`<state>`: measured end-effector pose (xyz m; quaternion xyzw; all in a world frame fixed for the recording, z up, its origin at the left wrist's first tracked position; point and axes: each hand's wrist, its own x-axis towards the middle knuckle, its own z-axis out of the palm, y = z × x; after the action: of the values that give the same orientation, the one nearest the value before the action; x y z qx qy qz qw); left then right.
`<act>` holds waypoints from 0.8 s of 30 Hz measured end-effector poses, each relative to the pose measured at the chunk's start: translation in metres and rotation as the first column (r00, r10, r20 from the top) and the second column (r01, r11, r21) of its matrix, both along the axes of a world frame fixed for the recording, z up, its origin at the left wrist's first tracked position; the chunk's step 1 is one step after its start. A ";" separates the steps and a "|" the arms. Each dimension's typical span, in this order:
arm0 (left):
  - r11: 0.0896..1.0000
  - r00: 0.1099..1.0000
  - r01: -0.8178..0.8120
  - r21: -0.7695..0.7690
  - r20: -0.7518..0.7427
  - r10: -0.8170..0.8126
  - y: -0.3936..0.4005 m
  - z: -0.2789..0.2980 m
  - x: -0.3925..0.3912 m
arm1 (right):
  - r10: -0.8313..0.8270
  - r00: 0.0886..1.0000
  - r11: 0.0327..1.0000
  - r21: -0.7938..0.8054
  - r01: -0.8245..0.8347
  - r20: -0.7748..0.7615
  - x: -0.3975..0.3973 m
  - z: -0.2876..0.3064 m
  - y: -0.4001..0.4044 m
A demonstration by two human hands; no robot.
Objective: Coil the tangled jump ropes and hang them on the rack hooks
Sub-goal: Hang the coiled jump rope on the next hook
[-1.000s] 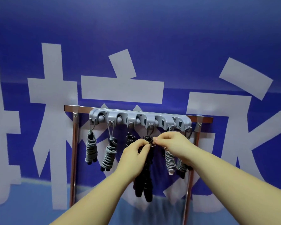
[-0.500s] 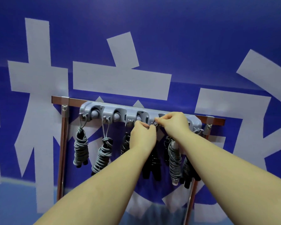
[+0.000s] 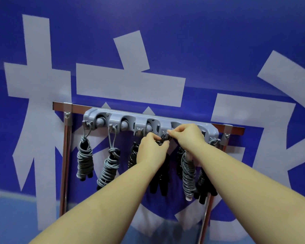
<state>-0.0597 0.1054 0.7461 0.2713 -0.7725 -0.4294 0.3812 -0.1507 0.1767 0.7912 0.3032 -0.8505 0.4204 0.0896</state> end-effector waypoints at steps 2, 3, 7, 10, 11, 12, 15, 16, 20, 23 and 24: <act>0.999 0.999 0.011 -0.039 0.040 -0.010 -0.003 -0.002 0.001 | 0.020 1.000 1.000 0.012 -0.019 -0.025 0.001 -0.002 0.003; 0.998 0.998 0.021 -0.057 0.060 -0.017 -0.004 -0.003 0.003 | 0.021 0.999 0.999 0.031 -0.020 -0.050 0.002 -0.003 0.006; 0.986 0.989 0.074 -0.148 0.135 -0.054 -0.005 0.000 0.018 | 0.021 0.965 0.985 0.168 0.024 -0.262 0.022 -0.001 0.022; 0.956 0.979 0.104 -0.274 0.197 -0.050 -0.001 0.011 0.037 | 0.104 0.898 0.951 0.308 0.036 -0.427 0.047 0.008 0.037; 0.938 0.974 0.117 -0.326 0.222 -0.044 0.001 0.015 0.045 | 0.154 0.864 0.923 0.382 0.048 -0.479 0.056 0.011 0.042; 0.913 0.967 0.131 -0.385 0.252 -0.032 0.004 0.019 0.054 | 0.210 0.831 0.887 0.457 0.058 -0.514 0.064 0.013 0.047; 0.810 0.933 0.190 -0.554 0.358 0.026 0.011 0.028 0.082 | 0.347 0.789 0.779 0.624 0.059 -0.508 0.090 0.011 0.060; 0.774 0.922 0.213 -0.597 0.384 0.043 0.014 0.029 0.092 | 0.377 0.786 0.750 0.660 0.051 -0.489 0.099 0.007 0.064; 0.652 0.859 0.310 -0.692 0.498 0.119 0.024 0.019 0.133 | 0.456 0.787 0.654 0.756 0.021 -0.416 0.132 -0.022 0.078; 0.624 0.811 0.349 -0.699 0.559 0.172 0.028 -0.003 0.159 | 0.480 0.805 0.622 0.782 -0.033 -0.348 0.152 -0.045 0.084; 0.626 0.799 0.361 -0.691 0.576 0.175 0.029 -0.011 0.167 | 0.483 0.811 0.623 0.780 -0.052 -0.331 0.157 -0.052 0.085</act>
<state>0.1070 0.1340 0.7349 0.1575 -0.9716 0.0322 0.1737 0.0067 0.2618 0.7395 0.5411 -0.8317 -0.0493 0.1146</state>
